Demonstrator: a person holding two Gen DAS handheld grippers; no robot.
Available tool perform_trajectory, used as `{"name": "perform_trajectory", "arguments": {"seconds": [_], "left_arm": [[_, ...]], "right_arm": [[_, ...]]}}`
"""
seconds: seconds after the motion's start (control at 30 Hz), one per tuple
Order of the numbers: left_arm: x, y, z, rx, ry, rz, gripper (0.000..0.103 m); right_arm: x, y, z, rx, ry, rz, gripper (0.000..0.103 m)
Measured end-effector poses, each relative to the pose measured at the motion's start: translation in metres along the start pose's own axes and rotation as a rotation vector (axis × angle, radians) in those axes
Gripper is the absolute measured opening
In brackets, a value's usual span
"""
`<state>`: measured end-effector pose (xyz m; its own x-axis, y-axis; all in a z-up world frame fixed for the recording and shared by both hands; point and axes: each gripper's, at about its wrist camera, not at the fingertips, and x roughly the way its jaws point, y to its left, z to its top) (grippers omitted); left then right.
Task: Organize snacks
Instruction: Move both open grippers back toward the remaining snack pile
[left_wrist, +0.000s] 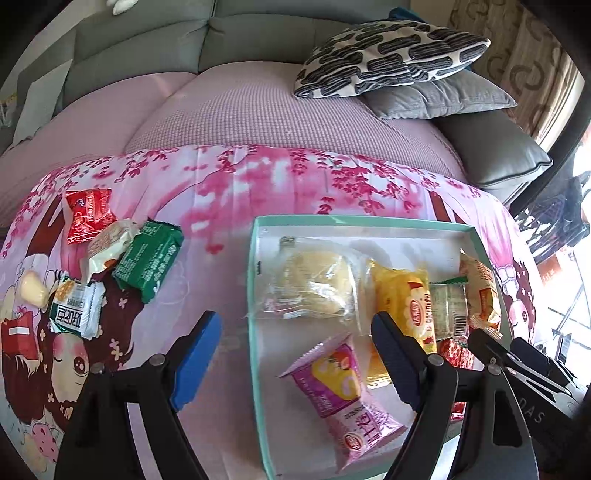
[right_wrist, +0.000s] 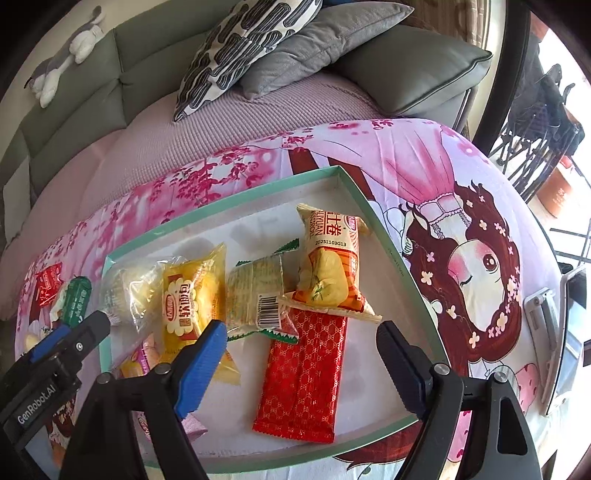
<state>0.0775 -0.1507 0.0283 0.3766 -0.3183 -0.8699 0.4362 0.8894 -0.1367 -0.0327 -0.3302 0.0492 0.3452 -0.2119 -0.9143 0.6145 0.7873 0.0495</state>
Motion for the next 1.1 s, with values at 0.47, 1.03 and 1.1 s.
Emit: {"name": "perform_trajectory", "arguments": {"seconds": [0.47,1.03,1.1], "left_arm": [[0.005,0.031,-0.008,-0.038,-0.004,0.066,0.101],[-0.019,0.099,-0.007,-0.103,-0.066,0.114,0.101],[-0.024,0.113,-0.007,-0.115,-0.074,0.142,0.101]], "right_arm": [[0.002,0.012,-0.004,-0.040,-0.015,0.010,0.103],[-0.008,0.079,-0.016,-0.184,-0.046,0.123,0.103],[-0.010,0.091,-0.018,-0.205,-0.050,0.147,0.103]]}}
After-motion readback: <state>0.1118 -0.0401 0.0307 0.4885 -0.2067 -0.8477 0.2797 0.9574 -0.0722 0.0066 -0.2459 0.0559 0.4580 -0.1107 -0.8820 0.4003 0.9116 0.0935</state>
